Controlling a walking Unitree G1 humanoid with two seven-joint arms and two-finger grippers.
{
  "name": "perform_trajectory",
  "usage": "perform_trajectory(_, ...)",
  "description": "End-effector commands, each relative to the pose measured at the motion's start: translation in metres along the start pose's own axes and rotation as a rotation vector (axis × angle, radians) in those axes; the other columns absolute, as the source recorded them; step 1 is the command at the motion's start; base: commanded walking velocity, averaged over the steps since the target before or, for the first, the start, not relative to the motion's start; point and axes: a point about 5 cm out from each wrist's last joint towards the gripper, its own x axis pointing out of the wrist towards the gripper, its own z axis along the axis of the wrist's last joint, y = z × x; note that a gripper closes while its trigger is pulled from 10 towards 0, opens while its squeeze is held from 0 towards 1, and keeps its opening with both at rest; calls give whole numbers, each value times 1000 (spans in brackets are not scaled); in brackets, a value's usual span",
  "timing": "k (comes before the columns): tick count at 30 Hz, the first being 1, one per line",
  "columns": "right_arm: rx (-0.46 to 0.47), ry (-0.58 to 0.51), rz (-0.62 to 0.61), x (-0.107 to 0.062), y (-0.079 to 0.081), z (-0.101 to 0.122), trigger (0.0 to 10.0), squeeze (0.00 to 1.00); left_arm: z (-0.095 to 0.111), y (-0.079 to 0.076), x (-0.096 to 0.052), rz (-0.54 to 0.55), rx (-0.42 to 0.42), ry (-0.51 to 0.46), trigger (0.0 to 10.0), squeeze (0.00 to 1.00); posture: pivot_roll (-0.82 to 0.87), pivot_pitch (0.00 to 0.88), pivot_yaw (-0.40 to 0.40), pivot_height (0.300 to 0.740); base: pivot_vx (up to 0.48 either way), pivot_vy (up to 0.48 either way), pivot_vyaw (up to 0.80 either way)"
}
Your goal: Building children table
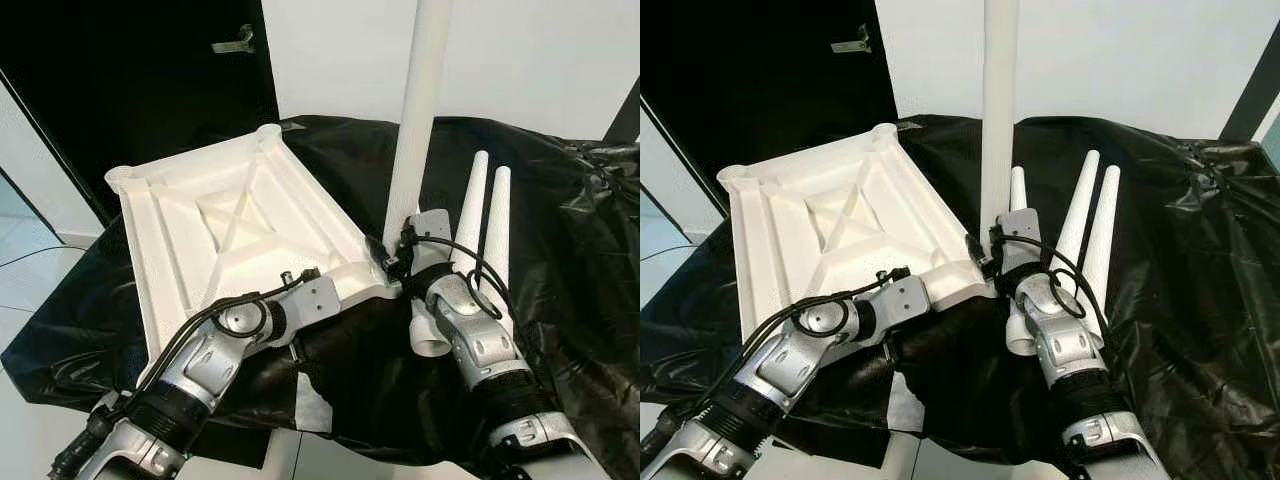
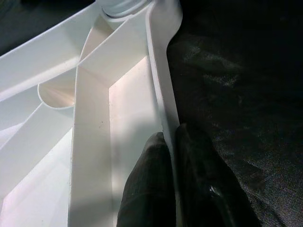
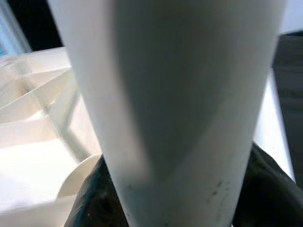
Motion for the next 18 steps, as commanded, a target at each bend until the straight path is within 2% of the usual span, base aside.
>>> perform_trajectory(1,42,107,-239,-11,-27,-20,10000,0,-1,1,-3,10,50,9,10000,0,25,0,53,740,0,0,0)
perform_trajectory(2,42,107,-239,-11,-27,-20,10000,0,-1,1,-3,10,50,9,10000,0,25,0,53,740,0,0,0)
perform_trajectory(7,48,107,-399,-14,-20,-14,10000,0,1,0,-2,12,48,7,10000,0,28,0,44,740,0,0,0)
perform_trajectory(11,68,103,-397,-15,-16,-12,10000,0,1,0,-2,12,46,5,10000,0,26,0,45,740,0,0,0)
perform_trajectory(16,46,72,-336,-16,-11,-8,10000,0,1,0,-2,11,48,8,10000,0,26,0,34,740,0,0,0)
perform_trajectory(17,55,63,-321,-15,-10,-6,10000,549,1,0,-2,15,49,9,10000,0,26,0,34,740,0,0,0)
perform_trajectory(18,61,58,-313,-15,-9,-5,10000,1000,1,1,-2,17,49,9,10000,0,26,0,34,740,0,0,0)
